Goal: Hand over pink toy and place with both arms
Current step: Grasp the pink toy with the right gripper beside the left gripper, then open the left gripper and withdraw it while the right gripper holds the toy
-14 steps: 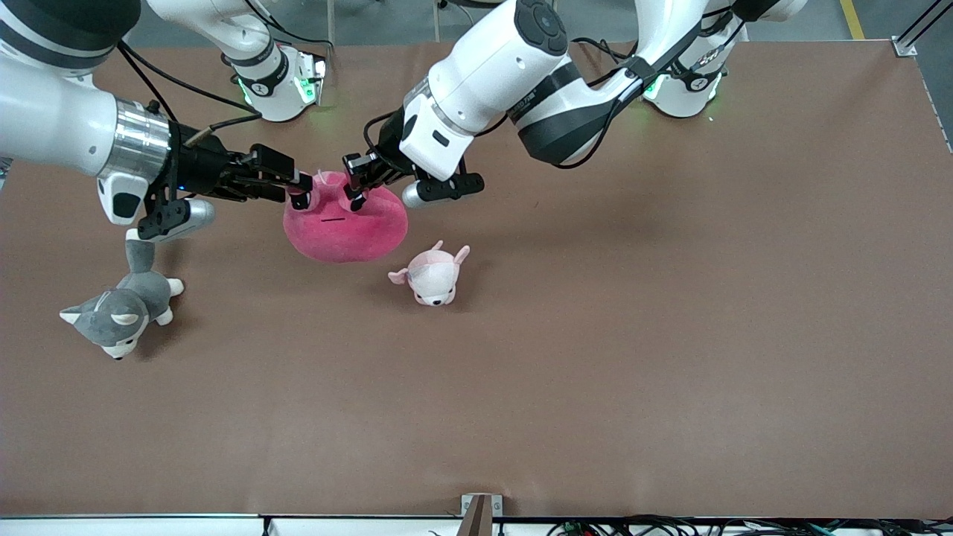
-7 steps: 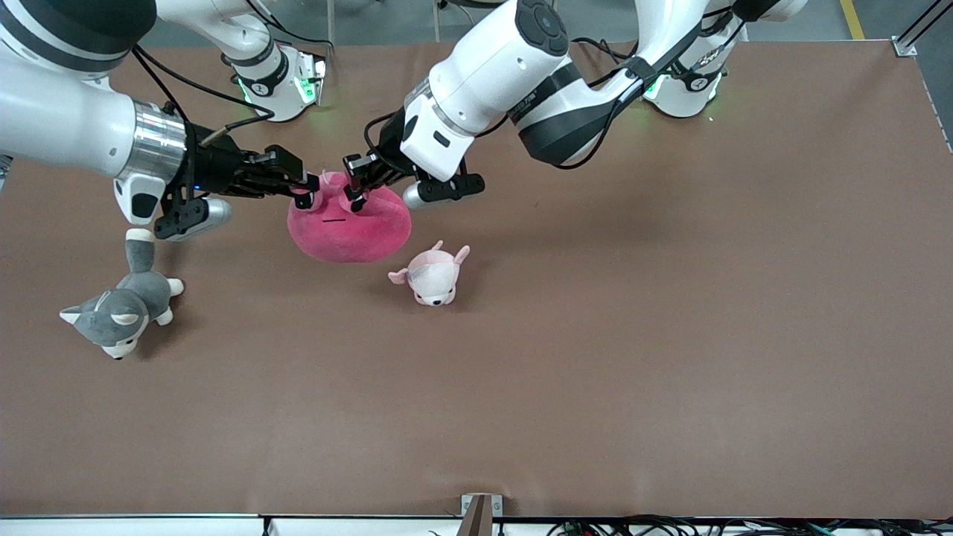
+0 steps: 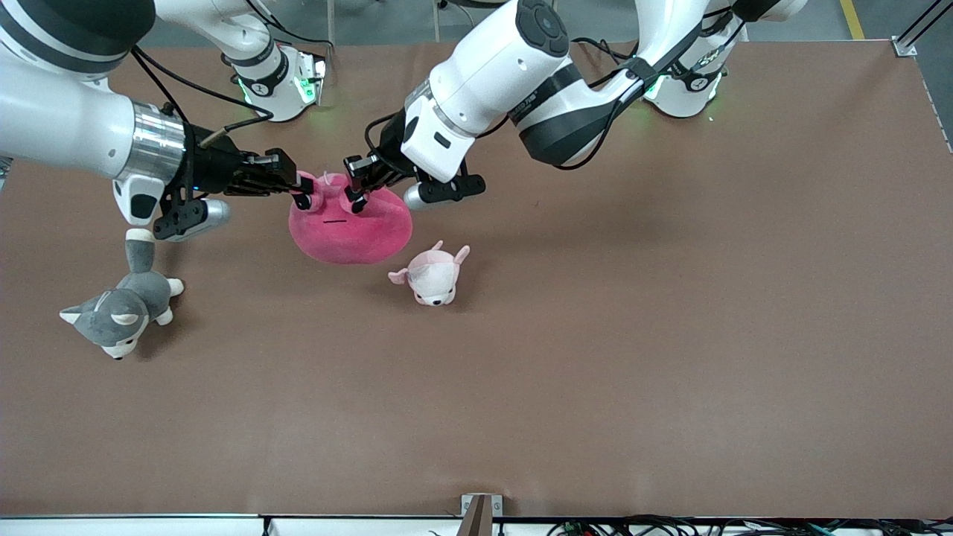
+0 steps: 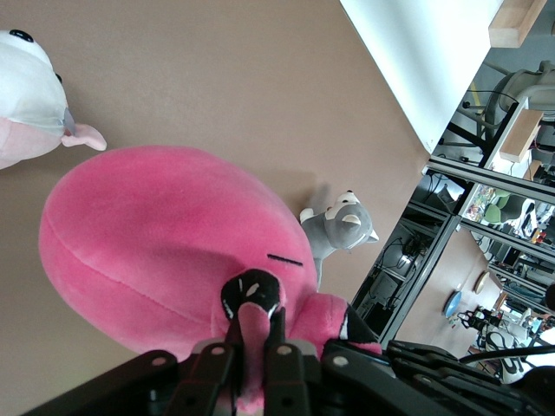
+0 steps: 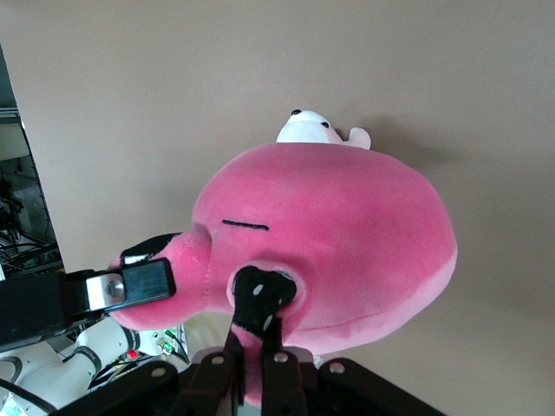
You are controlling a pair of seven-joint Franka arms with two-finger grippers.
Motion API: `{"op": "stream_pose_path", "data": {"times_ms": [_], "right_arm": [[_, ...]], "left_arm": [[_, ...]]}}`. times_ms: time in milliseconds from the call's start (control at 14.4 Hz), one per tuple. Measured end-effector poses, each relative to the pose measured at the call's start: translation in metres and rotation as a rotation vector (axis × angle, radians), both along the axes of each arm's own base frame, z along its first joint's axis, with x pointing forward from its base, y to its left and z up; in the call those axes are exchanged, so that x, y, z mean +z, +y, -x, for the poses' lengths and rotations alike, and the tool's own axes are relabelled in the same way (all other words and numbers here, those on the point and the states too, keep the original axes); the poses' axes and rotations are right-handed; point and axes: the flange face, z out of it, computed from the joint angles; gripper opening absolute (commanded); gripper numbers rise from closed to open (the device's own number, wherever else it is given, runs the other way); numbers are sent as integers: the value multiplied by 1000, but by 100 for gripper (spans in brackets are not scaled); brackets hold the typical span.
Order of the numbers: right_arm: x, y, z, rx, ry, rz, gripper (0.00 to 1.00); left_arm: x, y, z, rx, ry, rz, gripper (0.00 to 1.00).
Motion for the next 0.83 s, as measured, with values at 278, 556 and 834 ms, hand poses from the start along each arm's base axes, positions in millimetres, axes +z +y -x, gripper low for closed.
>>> {"op": "stream_pose_path", "data": {"times_ms": [278, 556, 834], "right_arm": [[-1, -2, -1, -3, 0, 3, 2], [-14, -38, -15, -11, -19, 30, 2], [-82, -130, -52, 74, -63, -4, 2]], "left_arm": [[5, 6, -8, 16, -9, 10, 100], [8, 43, -39, 48, -25, -72, 100], [-2, 108, -76, 27, -67, -357, 100]]}}
